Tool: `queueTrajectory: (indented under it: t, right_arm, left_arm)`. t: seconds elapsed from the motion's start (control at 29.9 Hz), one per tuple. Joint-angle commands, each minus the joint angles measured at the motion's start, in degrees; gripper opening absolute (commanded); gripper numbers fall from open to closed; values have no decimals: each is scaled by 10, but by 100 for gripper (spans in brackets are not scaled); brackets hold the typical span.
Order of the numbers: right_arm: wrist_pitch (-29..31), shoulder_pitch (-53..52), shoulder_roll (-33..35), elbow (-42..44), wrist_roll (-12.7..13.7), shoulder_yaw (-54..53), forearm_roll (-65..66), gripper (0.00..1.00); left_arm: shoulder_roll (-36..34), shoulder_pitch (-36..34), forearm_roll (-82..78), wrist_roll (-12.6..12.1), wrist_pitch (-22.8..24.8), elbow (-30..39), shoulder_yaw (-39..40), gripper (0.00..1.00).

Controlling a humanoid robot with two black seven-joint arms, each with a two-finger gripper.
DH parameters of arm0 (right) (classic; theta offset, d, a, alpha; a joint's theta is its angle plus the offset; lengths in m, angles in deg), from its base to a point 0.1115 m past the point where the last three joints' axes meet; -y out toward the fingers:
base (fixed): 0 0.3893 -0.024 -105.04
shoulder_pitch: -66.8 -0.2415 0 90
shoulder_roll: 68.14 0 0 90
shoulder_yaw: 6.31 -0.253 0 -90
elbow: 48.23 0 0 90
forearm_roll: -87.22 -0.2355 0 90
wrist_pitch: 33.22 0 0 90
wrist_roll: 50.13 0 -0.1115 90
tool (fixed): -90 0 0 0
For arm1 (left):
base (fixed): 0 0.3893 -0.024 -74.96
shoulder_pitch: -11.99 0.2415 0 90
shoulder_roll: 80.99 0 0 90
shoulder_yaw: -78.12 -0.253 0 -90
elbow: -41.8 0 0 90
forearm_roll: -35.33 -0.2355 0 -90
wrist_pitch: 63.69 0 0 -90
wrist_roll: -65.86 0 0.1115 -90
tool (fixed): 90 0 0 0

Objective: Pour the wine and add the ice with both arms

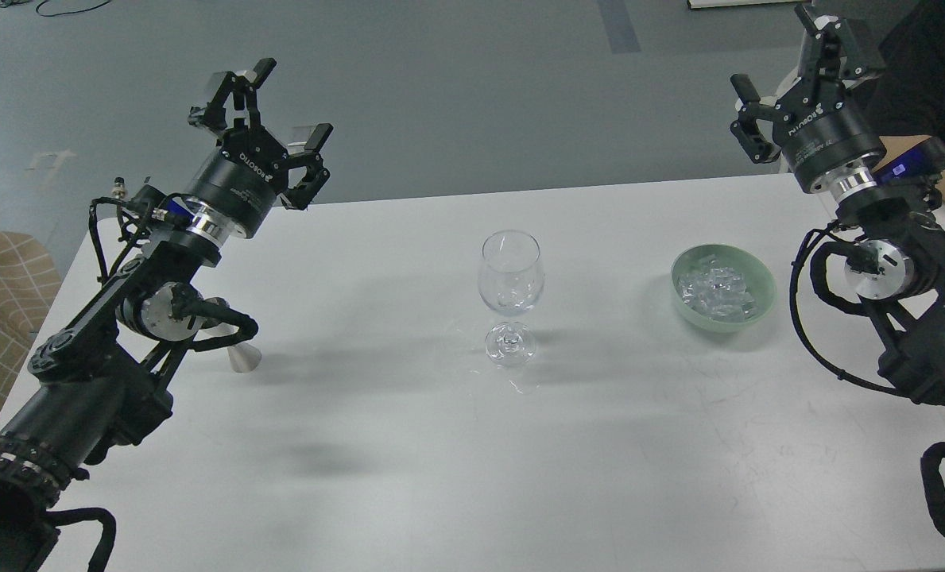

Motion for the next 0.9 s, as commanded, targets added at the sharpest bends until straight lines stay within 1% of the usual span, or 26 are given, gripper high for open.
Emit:
queueTrajectory:
  t: [0.0, 0.33, 0.5, 0.57, 0.64, 0.77, 0.87]
  right_arm:
    - [0, -1, -5, 1, -9, -15, -1, 100]
    - [-2, -15, -15, 5, -10, -28, -1, 100]
    - [-4, -15, -21, 8, -10, -29, -1, 100]
    - [-8, -14, -34, 8, -10, -28, -1, 100]
    - [-8, -10, -35, 6, -10, -28, -1, 100]
    - [-12, -10, -36, 8, -7, -28, -1, 100]
    - [-11, -10, -36, 11, -7, -28, -1, 100]
  left_arm:
    - [0, 0, 0, 0, 0, 0, 0, 99]
    - [-9, -3, 0, 0, 2, -4, 1, 99]
    - [-9, -9, 0, -4, 4, -26, -3, 99]
    - [-4, -10, 3, -3, 0, -45, -2, 99]
    - [-4, -9, 5, -3, 9, -48, -2, 99]
    - [-3, -10, 11, -3, -11, -52, 5, 99]
    - [-3, -10, 11, -3, -16, -52, 7, 99]
